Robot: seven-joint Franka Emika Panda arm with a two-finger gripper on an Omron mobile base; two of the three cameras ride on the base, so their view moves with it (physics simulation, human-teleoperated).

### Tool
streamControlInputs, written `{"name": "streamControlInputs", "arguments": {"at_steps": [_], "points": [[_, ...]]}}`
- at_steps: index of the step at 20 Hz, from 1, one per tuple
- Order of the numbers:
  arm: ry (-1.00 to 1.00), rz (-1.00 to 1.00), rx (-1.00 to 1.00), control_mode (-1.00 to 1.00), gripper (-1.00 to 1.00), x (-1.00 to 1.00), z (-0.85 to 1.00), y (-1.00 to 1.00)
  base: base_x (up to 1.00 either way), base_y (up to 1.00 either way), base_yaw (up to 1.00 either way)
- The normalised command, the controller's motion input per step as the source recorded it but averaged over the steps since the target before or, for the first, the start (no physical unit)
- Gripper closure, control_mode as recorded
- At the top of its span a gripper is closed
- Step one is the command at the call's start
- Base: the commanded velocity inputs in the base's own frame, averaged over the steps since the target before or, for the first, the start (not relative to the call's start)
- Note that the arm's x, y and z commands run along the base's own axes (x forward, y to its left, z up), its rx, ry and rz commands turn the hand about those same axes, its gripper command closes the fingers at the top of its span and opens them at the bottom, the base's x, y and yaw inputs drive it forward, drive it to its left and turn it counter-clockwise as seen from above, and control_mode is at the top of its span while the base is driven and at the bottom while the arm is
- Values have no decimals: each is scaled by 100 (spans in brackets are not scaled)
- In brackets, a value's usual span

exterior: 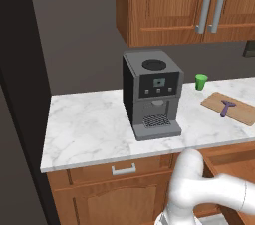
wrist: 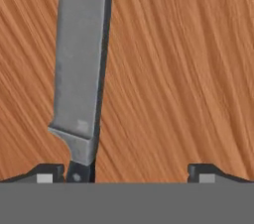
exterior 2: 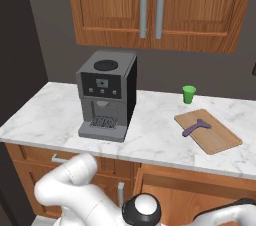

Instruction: Open the drawer on the right and place the cutting tools on the cutting board.

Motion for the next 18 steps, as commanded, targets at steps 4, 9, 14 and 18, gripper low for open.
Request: {"name": "streamControlInputs", "arguments": {"at_steps": [4,9,14,18], "points": [[-10,0,1,-100,-100,-65,-11,12,0,0,0],[-6,0,0,-100,-100,-40,1,39,0,0,0],[-7,0,0,-100,-100,-4,7,59,0,0,0],[-9,0,0,-100,-100,11,10,59,0,0,0]]}}
